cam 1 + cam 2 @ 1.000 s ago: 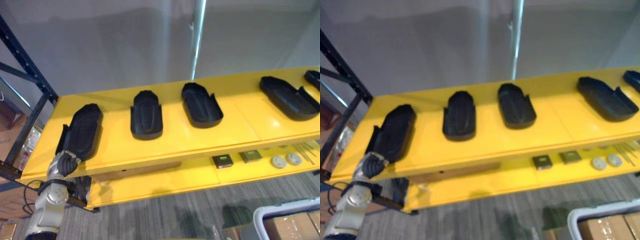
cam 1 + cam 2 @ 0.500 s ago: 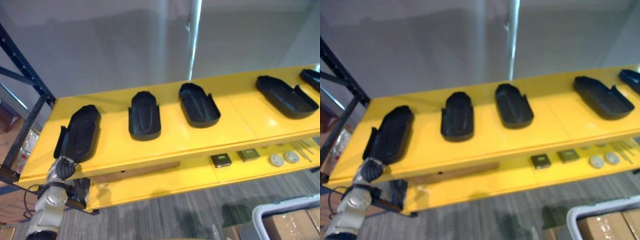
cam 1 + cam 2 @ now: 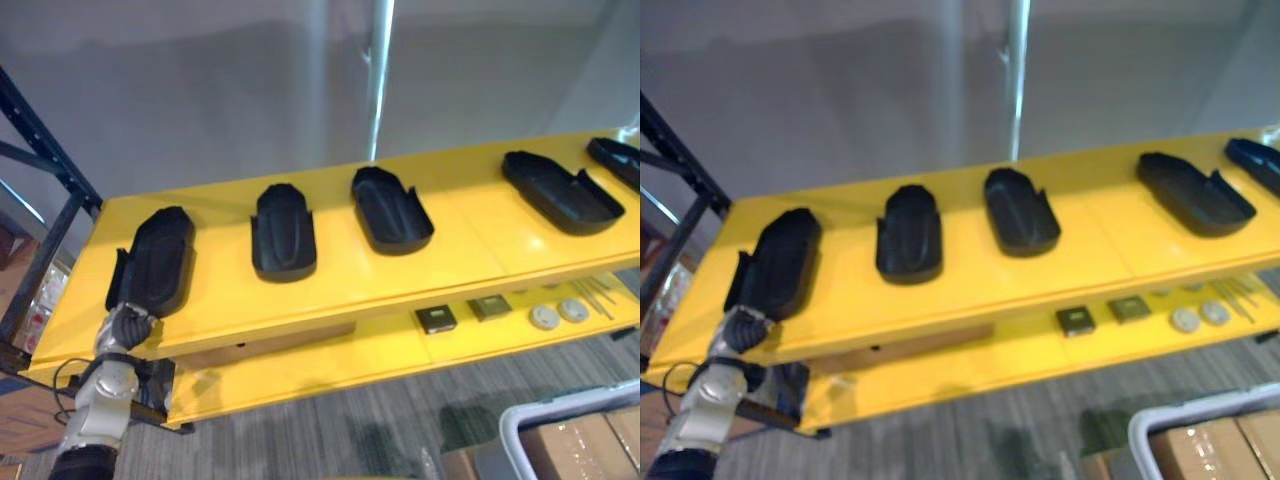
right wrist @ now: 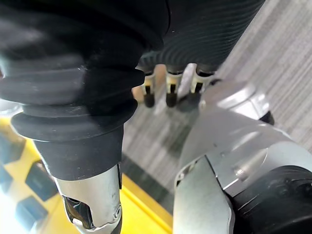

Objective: Walk over and take plastic housings, then place them on the shelf

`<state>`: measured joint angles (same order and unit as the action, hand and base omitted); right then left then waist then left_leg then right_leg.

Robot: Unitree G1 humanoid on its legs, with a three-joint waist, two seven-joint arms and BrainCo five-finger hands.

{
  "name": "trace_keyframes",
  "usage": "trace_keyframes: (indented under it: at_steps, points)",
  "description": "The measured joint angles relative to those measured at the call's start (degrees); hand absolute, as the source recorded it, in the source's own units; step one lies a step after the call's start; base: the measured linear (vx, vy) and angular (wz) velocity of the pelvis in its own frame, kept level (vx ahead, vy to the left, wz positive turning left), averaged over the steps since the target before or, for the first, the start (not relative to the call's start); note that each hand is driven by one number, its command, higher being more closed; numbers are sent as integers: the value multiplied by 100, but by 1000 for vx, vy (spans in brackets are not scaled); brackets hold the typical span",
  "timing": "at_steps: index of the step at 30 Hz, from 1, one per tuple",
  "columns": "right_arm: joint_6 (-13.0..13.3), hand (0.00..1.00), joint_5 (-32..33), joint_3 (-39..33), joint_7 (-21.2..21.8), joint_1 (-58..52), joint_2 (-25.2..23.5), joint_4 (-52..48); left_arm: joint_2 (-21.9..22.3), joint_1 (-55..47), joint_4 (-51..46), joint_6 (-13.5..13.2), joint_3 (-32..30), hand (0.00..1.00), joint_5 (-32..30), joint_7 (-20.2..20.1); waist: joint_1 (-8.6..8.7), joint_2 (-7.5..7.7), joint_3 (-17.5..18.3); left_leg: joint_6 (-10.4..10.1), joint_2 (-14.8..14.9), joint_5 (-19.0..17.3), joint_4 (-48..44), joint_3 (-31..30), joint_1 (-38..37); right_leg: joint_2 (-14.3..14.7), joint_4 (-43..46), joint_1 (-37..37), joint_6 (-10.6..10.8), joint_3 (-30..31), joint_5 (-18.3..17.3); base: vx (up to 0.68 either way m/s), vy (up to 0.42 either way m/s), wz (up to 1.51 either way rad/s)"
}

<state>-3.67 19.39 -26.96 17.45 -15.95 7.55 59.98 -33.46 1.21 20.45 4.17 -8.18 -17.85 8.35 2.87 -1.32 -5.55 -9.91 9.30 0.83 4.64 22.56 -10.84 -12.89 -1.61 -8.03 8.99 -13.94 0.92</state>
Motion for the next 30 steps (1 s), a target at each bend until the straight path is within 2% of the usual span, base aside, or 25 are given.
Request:
trace_keyframes:
  at_steps: [7, 20, 24, 28, 30]
  points:
    - [-6, 0, 11, -1, 4, -96, -2, -9, -16, 248, 207, 33, -1, 100, 13, -13, 111, 14, 8, 0, 2, 0, 0, 10, 0, 2, 0, 13, -4, 15, -2, 0, 0, 0]
    - [-14, 0, 8, -1, 7, -183, -25, -33, -221, 455, 615, 101, 6, 100, 229, -23, 135, 23, 4, -5, 6, -10, -1, 44, -3, 10, 0, 38, 15, 55, 10, 0, 0, 0]
    - [-13, 0, 6, -1, 7, -183, -50, -32, -220, 563, 603, 83, 8, 100, 509, 29, 132, 25, 3, -5, 6, -11, -1, 42, -6, 9, 1, 37, 15, 57, 11, 0, 0, 0]
    - [1, 0, 5, -31, 6, -184, -102, -32, -220, 573, -571, -74, -17, 100, 1142, 49, 101, 28, 1, -5, 4, -10, -1, 8, -5, 5, 3, 13, 10, 27, 8, 0, 0, 4]
    - [19, 0, -2, -187, 11, -165, -132, -13, -202, 544, -1380, -272, -103, 100, 1638, -9, 93, 16, -5, -5, 3, -11, 1, -9, 2, 3, 10, 1, 2, 18, 1, 0, 0, 2]
